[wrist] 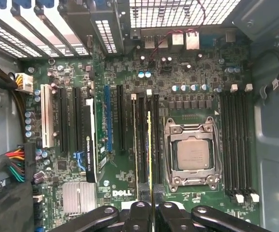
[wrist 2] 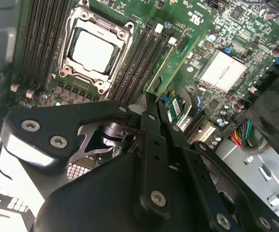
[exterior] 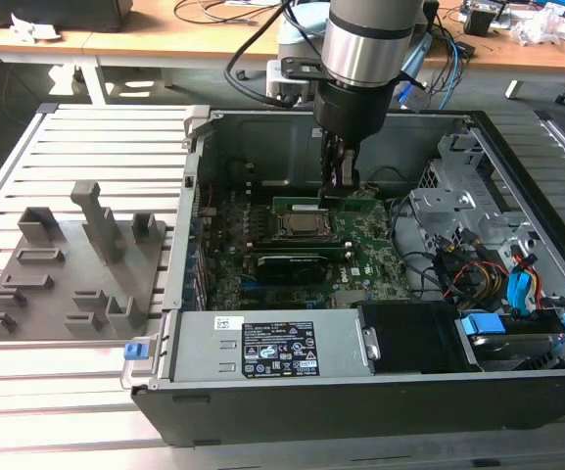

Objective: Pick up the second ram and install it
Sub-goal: 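Insert the second ram into the second slot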

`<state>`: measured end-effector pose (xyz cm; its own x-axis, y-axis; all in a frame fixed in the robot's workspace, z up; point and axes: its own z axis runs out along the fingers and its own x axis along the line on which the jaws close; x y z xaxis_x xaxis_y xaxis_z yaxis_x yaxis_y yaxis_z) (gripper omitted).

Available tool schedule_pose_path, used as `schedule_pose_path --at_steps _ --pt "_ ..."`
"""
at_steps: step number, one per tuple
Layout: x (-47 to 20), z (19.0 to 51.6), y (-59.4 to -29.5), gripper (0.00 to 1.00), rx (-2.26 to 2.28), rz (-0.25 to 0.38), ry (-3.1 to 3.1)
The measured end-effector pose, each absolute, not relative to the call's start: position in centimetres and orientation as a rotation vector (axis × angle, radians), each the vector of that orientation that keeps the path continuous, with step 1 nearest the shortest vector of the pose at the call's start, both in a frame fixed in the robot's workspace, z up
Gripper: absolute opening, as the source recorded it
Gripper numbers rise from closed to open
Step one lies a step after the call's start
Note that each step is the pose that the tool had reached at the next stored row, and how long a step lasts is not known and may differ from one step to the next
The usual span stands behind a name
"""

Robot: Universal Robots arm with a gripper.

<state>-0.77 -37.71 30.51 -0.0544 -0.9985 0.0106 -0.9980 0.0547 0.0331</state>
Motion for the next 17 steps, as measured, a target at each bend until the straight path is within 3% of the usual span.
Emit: schedule_pose_path --at_steps 17 --pt "-0.8 27.8 -37.5 0.13 2.139 -0.026 -2.259"
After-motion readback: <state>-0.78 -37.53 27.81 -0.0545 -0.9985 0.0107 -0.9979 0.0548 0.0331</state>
